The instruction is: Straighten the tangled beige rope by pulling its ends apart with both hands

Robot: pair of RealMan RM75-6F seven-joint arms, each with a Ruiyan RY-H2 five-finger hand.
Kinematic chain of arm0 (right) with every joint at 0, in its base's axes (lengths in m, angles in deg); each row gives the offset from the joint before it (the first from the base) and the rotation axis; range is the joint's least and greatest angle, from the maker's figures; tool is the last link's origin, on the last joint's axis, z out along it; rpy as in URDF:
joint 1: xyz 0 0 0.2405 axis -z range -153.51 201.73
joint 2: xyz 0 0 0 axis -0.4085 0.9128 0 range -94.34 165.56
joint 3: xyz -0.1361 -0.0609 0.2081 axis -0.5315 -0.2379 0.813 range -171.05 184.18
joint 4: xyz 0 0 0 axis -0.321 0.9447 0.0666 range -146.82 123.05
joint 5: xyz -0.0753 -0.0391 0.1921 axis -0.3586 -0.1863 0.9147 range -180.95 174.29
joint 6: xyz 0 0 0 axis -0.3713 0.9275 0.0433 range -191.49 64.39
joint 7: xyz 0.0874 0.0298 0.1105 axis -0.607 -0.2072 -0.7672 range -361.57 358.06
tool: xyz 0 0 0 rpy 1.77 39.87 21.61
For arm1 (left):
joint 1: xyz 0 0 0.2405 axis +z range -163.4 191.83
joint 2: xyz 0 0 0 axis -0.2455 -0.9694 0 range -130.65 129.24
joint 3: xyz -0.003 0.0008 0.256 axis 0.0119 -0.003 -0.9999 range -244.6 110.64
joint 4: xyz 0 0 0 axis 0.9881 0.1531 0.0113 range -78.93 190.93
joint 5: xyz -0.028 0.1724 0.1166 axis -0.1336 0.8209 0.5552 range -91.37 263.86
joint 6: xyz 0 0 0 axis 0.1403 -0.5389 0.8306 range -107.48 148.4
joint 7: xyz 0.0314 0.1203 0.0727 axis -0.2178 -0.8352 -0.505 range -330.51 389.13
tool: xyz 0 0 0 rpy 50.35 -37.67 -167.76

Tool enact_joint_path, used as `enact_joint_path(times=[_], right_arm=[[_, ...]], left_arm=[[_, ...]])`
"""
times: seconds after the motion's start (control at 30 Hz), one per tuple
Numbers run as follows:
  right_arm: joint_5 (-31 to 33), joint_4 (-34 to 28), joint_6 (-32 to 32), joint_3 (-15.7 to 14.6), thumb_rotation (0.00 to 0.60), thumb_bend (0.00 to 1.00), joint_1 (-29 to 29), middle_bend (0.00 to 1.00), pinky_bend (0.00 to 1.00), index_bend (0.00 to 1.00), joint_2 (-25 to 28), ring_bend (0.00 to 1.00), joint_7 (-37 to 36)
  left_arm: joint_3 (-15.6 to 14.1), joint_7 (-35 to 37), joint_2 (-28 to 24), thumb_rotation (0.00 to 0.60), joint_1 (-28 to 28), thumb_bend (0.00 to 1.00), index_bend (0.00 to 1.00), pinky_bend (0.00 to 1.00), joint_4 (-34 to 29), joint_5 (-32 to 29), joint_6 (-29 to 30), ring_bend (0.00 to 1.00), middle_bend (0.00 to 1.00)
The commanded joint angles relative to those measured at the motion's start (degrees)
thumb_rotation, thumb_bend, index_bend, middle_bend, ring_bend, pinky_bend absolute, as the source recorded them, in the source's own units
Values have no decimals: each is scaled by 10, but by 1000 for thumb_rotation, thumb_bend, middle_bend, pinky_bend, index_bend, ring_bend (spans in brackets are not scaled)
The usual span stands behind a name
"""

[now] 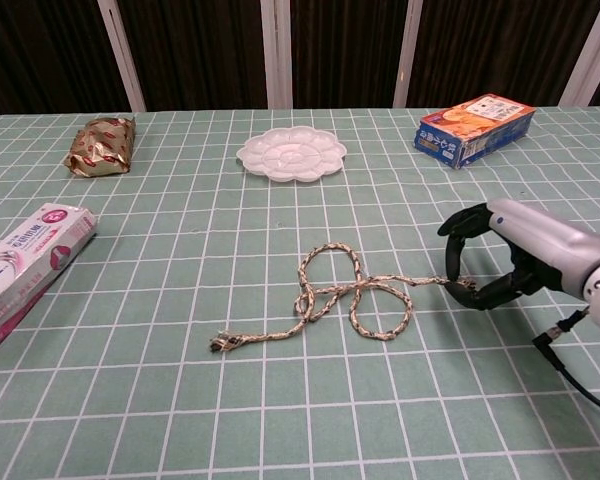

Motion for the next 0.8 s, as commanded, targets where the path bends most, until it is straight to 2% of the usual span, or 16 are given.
enact_joint_path(times=[0.03,0.13,0.3,0.57,0.8], right_arm=[[1,-11,4,2,600,430,2,220,0,616,11,0,-2],[4,-22,5,4,600,431,3,220,0,616,20,0,-3],[7,-31,7,6,600,430,3,220,0,616,31,0,-4],[11,-38,10,7,600,431,3,220,0,616,41,0,-11],[14,-35,10,6,600,432,3,220,0,616,45,0,-18]], left_arm=[[30,-72,68,600,-48,276,373,0,-32,-63,-57,0,30],[46,-123,115,600,-72,302,395,0,-33,-101,-71,0,38],[55,-181,173,600,-99,307,415,0,-28,-146,-77,0,42],[49,-240,254,600,-124,319,439,0,-10,-203,-72,0,48],[45,-253,310,600,-140,337,459,0,8,-220,-62,0,53]])
